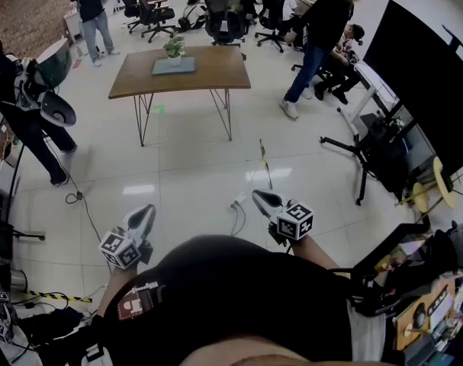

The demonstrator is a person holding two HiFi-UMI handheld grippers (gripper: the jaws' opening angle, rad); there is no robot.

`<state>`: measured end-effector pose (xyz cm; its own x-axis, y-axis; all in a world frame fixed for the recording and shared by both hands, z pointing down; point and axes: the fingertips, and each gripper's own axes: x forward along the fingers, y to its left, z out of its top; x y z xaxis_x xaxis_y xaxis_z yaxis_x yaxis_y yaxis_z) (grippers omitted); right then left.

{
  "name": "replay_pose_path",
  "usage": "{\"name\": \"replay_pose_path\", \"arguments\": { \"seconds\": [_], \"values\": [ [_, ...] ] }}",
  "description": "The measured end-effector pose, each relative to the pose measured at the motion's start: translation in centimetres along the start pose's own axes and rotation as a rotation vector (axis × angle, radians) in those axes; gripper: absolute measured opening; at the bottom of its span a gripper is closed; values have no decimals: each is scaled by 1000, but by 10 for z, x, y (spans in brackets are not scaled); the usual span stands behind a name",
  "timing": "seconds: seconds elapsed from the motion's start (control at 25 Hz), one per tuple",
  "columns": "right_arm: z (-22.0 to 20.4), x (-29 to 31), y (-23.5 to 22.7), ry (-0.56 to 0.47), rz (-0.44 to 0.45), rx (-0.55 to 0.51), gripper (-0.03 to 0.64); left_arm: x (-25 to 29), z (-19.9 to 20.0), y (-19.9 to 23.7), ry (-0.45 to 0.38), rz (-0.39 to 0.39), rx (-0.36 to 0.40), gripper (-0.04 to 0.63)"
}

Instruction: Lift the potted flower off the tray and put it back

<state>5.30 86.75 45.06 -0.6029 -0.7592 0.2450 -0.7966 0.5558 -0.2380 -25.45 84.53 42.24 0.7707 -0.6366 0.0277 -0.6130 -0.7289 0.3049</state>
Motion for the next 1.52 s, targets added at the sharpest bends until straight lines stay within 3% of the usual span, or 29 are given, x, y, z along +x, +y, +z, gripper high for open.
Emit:
{"name": "replay_pose_path", "arguments": {
  "seconds": [0.36, 0.64, 0.8, 1.0, 1.2, 1.52],
  "values": [
    [-12, -25, -44, 42, 28, 16, 14, 31, -23, -37, 7, 37, -35, 0],
    [-9, 6, -43, 58, 54, 27, 14, 27, -21, -12, 2, 68, -70, 0],
    [1, 46, -26, 60, 44, 9, 14, 14, -10, 30, -28, 56, -80, 0],
    [27, 111, -10, 36, -30, 16, 14, -2, 12, 108, -68, 31, -101, 0],
    [57, 178, 19, 0, -67, 54, 14, -29, 45, 180, -59, 7, -72, 0],
    [75, 252, 34, 16, -113, 47, 14, -34, 56, 271, -41, -18, -71, 0]
  ]
}}
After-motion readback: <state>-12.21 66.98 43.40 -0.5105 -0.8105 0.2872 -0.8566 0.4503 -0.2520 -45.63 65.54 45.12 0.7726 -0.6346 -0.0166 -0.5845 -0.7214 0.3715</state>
